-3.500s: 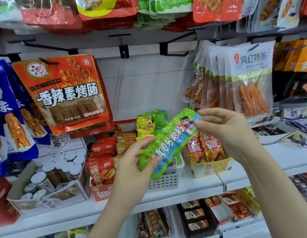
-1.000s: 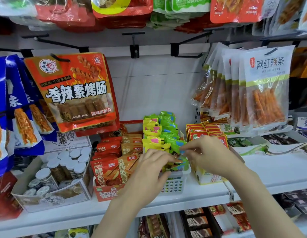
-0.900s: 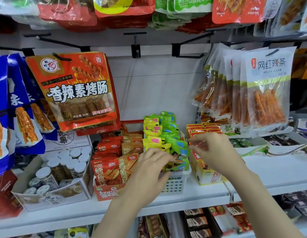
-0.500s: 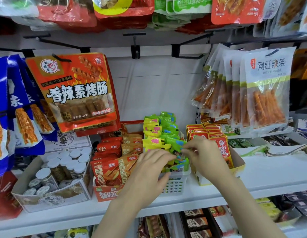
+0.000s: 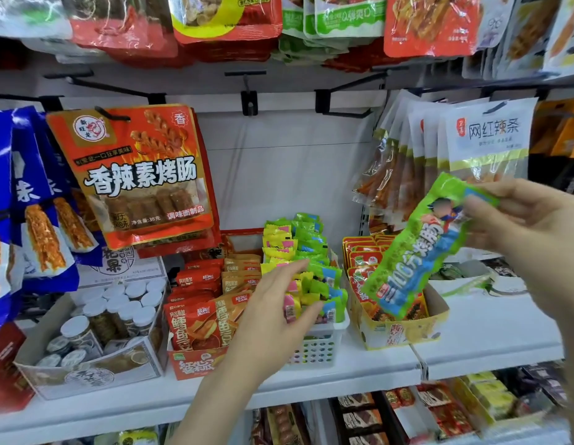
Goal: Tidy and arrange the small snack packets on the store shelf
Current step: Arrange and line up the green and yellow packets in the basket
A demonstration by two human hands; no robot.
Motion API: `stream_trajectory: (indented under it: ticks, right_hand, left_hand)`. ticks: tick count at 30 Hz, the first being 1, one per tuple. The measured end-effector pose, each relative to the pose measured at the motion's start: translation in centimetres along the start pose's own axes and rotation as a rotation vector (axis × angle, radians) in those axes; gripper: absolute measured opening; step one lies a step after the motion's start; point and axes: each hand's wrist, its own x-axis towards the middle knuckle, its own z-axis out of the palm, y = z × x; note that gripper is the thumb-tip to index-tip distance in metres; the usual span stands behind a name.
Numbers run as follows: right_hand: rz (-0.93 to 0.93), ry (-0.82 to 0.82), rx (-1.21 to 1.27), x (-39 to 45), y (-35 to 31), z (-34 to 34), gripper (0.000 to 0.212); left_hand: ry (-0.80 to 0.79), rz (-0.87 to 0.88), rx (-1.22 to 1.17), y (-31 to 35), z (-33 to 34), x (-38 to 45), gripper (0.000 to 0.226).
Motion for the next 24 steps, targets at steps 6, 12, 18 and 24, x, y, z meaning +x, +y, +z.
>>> stream_trajectory:
  ticks: [6,12,18,24]
  right_hand:
    - [0.111,-0.058,0.047,-0.6,0.5,1.5,0.007]
    - [0.178,-0.006,0.077,-0.6,1.5,2.3,0.007]
    - [0.226,0.008,0.116,-0.5,2.2,2.3,0.006]
    - [0.255,0.014,0.134,-0.5,2.6,2.7,0.007]
  left_hand:
    - [-0.138,-0.236,-0.636,2.6,0.5,-0.1,0.05]
    - [-0.141,-0.372,-0.804,2.6,1.2,-1.3,0.018]
    - [-0.1,-0.468,-0.884,2.8,0.0,-1.5,0.008]
    - [-0.117,-0.463,-0.9,2.7,-0.6,-1.7,0.014]
